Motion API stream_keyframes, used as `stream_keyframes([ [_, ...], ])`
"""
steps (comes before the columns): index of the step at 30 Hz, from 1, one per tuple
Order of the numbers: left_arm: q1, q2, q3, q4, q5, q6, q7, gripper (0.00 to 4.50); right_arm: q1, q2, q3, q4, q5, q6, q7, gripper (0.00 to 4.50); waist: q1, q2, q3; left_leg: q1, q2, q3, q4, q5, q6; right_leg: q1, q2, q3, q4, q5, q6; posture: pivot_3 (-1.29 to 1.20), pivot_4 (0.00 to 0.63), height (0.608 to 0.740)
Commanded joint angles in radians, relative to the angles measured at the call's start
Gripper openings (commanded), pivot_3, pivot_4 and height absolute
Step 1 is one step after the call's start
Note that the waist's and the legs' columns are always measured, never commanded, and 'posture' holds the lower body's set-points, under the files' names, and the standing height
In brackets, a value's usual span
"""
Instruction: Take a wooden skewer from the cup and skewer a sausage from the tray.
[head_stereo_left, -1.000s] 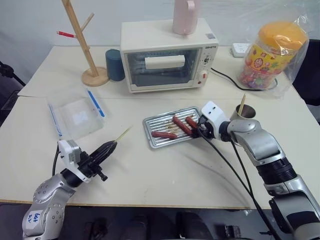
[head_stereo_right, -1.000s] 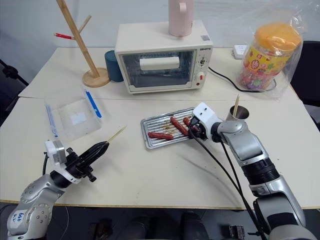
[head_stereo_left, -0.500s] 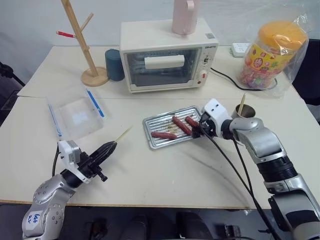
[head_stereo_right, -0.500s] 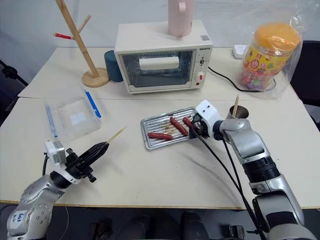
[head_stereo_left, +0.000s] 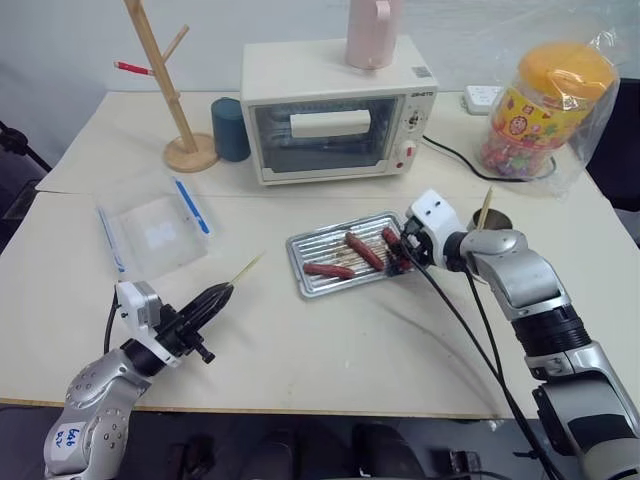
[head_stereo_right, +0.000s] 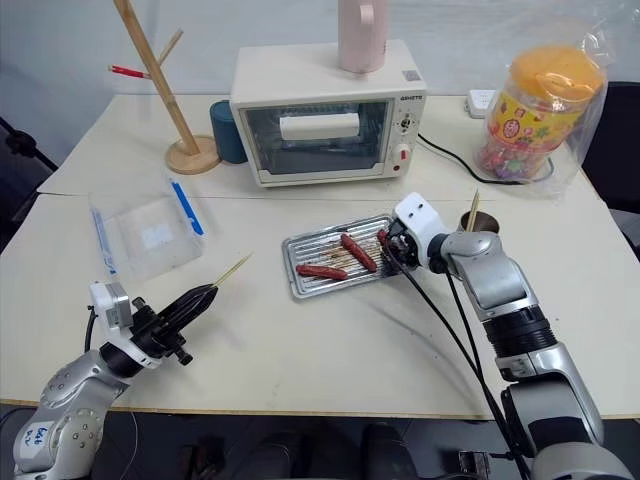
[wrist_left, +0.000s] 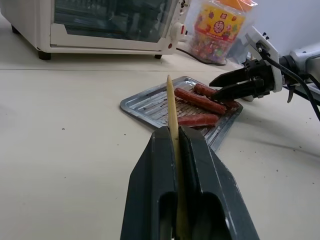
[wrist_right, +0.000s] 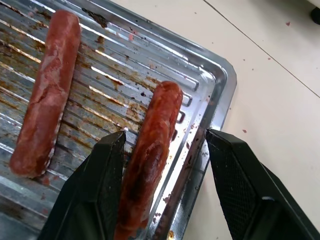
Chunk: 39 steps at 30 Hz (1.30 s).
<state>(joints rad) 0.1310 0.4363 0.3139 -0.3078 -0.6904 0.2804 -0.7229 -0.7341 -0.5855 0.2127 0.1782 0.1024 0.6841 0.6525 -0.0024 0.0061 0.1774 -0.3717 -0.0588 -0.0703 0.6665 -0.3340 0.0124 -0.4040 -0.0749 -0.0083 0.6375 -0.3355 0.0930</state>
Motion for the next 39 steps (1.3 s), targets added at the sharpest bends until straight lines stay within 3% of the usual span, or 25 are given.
stream_keyframes([
  [1,0.008,0.006,0.010,-0.043,-0.007,-0.011,-0.003,0.00,-0.035,-0.001,-0.045,-0.011,-0.004,-0.014,-0.001,2.58,0.000,0.000,0.000,0.000,0.000,0.000,0.000,0.000,0.000,0.000,0.000,0.000,0.000,0.000,0.000,0.00,0.150,0.740],
  [26,0.010,0.009,0.011,-0.047,-0.007,-0.008,-0.001,0.00,-0.017,0.028,-0.039,-0.139,0.107,0.184,0.124,2.58,0.000,0.000,0.000,-0.001,0.000,0.001,0.000,0.000,0.000,-0.002,0.000,0.001,0.001,0.000,0.000,0.00,0.150,0.740],
  [39,0.016,0.008,0.009,-0.048,-0.006,-0.008,-0.003,0.00,-0.004,-0.037,-0.012,-0.234,0.145,0.266,0.216,2.58,0.000,0.000,0.000,-0.001,0.000,0.001,0.000,0.000,0.000,-0.002,0.000,0.001,0.001,0.000,0.000,0.00,0.150,0.740],
])
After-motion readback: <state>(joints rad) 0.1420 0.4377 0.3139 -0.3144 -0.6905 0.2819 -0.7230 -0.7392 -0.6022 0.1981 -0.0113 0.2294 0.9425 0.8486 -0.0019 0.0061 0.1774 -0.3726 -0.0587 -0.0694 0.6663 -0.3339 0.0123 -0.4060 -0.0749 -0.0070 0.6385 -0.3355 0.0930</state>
